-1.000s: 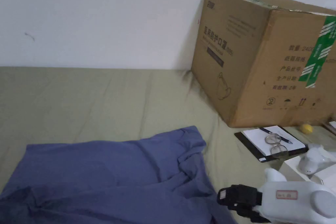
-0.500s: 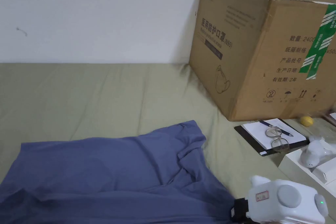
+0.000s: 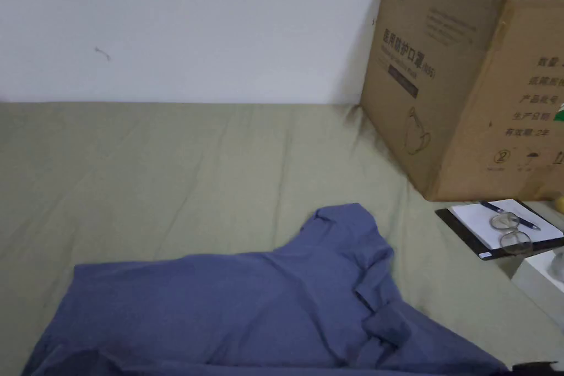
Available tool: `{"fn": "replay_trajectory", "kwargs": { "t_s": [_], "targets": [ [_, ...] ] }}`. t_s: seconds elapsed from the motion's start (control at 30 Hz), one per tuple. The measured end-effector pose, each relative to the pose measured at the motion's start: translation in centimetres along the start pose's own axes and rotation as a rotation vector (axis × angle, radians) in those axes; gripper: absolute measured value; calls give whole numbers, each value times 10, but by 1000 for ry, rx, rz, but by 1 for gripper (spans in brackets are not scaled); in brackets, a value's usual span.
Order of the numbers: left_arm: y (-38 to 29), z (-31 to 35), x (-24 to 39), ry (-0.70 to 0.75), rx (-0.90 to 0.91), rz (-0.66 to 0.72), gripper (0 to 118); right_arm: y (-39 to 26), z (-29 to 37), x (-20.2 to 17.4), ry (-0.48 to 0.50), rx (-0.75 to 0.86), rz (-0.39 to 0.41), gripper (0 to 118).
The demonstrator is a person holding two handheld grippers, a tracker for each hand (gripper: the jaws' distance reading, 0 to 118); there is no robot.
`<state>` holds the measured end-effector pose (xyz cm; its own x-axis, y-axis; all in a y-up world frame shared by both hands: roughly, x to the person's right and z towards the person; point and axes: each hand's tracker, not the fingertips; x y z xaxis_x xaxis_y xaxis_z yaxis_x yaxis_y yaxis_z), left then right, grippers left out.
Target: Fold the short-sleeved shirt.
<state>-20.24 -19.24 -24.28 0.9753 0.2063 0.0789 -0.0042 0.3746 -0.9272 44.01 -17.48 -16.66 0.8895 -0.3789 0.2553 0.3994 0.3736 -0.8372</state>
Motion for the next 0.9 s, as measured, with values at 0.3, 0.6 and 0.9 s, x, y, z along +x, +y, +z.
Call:
{"fn": "replay_trajectory", "kwargs": {
  "t_s": [0.3,0.6,0.9],
  "targets": [
    [-47,-26,-9,17,-29,69,31,-34,-58,28,-62,-16,-64,16],
    [-46,42,15,92,289,-61,116,-48,24,-37,-95,324,42,109],
    [-73,94,80,-62,695,-28,0,-94,69,-144,67,782,309,3]
  ]
}}
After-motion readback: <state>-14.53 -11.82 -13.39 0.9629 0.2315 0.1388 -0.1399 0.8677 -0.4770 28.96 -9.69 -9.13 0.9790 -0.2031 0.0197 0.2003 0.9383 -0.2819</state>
